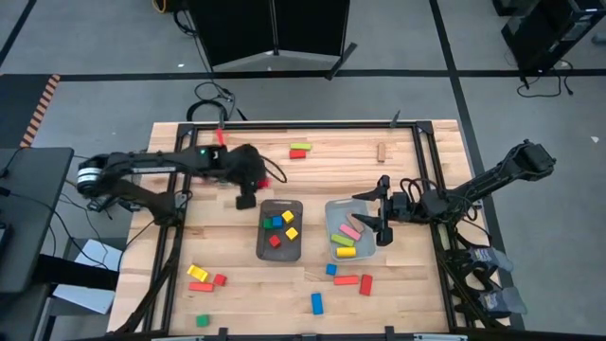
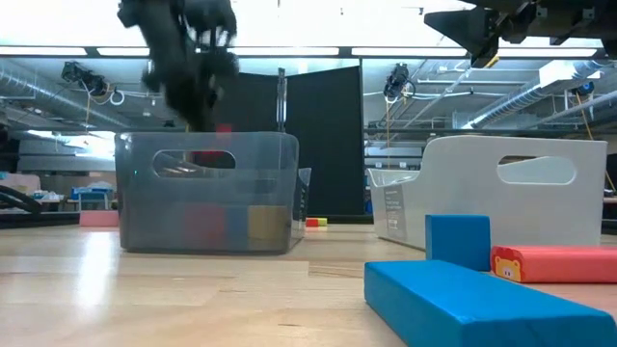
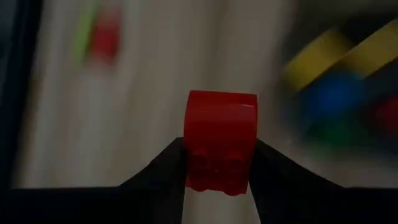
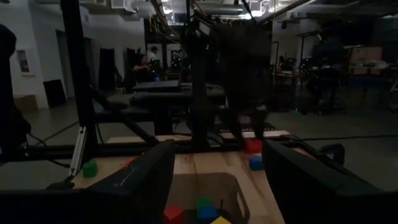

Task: Sort blocks by size
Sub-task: Put the small red game piece into the black bin, then put the large brown block into the gray bin

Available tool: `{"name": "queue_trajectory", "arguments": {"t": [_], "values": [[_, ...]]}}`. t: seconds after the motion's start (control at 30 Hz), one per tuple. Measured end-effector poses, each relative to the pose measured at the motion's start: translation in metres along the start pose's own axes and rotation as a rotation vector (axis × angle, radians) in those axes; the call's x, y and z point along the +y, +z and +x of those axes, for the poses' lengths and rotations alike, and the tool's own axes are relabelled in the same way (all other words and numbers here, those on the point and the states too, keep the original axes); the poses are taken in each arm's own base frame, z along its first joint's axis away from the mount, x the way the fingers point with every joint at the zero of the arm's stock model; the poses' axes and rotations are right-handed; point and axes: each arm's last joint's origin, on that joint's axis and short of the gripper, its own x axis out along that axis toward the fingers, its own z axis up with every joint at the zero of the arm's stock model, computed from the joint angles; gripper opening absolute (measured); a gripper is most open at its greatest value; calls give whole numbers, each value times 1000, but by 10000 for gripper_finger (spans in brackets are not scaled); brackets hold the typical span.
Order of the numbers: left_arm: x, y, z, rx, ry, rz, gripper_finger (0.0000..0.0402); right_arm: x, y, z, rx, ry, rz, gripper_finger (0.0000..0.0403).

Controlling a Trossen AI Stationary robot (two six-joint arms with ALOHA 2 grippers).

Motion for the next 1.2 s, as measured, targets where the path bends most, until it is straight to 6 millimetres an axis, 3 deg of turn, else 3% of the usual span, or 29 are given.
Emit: {"name": "queue_trajectory", "arguments": {"t": [0.07,0.13,0.3,0.43,0.5,0.53,0.67,0.73,0.8,0.97,1.07,1.2], "values": [[-18,16,-9,-162,-104,47,141,0,1,0,-6,-1,0,252],[-40,25,-10,-219,-178,85,141,-2,1,1,-11,-9,2,252],[-95,27,22,-107,-318,123,141,-6,3,2,-29,-32,7,252],[-123,25,41,-63,-286,108,141,-9,5,3,-50,-48,15,252],[-129,23,44,-44,-236,115,153,-10,5,4,-55,-54,20,252],[-130,22,44,-43,-206,113,178,-10,6,4,-59,-54,25,252],[-128,21,35,-59,-126,63,328,-10,7,4,-61,-54,34,252],[-124,24,26,-103,-84,21,376,-10,10,6,-64,-76,47,252],[-121,25,15,-168,-66,-3,376,-10,13,8,-49,-130,46,252],[-123,27,-16,-401,-66,-36,315,-19,21,18,53,-452,55,252],[-125,19,-30,-546,-55,-67,291,-33,25,23,150,-690,60,252],[-128,1,-36,-680,-23,-128,279,-63,32,30,308,-877,134,252]]}}
